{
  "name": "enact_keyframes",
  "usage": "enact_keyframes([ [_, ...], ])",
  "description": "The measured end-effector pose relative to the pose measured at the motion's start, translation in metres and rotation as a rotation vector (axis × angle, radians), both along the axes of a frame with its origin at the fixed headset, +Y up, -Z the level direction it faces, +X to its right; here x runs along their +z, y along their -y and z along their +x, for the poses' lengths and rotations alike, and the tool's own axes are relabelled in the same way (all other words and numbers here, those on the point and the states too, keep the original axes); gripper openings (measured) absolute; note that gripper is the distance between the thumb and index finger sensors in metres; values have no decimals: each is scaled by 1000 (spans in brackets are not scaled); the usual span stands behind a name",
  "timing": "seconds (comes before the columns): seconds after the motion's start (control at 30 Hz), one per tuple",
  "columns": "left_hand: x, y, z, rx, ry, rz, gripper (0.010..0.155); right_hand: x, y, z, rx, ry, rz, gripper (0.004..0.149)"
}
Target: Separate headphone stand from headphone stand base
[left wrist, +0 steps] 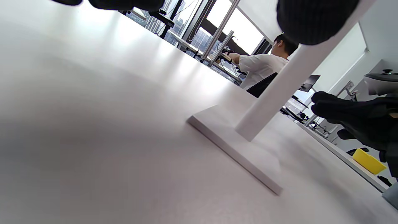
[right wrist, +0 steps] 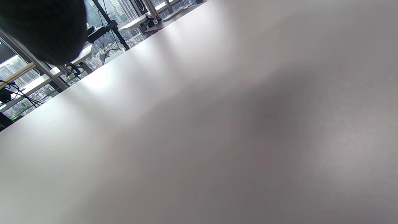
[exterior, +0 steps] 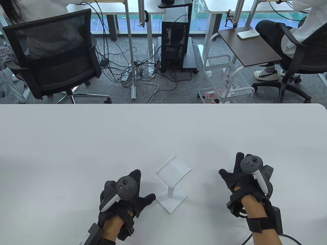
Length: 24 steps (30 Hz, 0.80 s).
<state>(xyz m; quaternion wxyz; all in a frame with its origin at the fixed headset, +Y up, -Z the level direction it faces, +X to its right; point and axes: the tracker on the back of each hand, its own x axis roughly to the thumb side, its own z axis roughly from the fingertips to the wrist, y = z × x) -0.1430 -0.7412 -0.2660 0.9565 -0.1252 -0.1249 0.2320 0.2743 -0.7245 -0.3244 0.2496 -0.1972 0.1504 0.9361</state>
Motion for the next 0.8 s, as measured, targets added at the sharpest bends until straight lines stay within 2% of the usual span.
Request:
enact_keyframes([
  [0.1,2,0,13,80,13,52,112,0,2,-2,-5,-9,-6,91],
  [0.2,0,0,28,89,50,77,114,-1,2,-3,-10,-19,-10,91],
  [0.37,-3,10,53,99,77,43,115,-1,4,-4,-14,-25,-12,91],
  [0.43,-6,12,59,110,49,40,112,-1,4,-4,-15,-29,-14,91],
  [0.57,-11,14,66,202,-14,56,101,-2,5,-4,-26,-28,-12,90],
  [0.67,-15,14,71,252,14,137,85,-3,7,-7,-15,-33,-19,90],
  [0.73,-15,15,75,248,37,151,70,-3,7,-7,-11,-31,-19,90],
  [0.8,-15,17,76,258,57,155,63,-3,7,-7,-17,-30,-13,90],
])
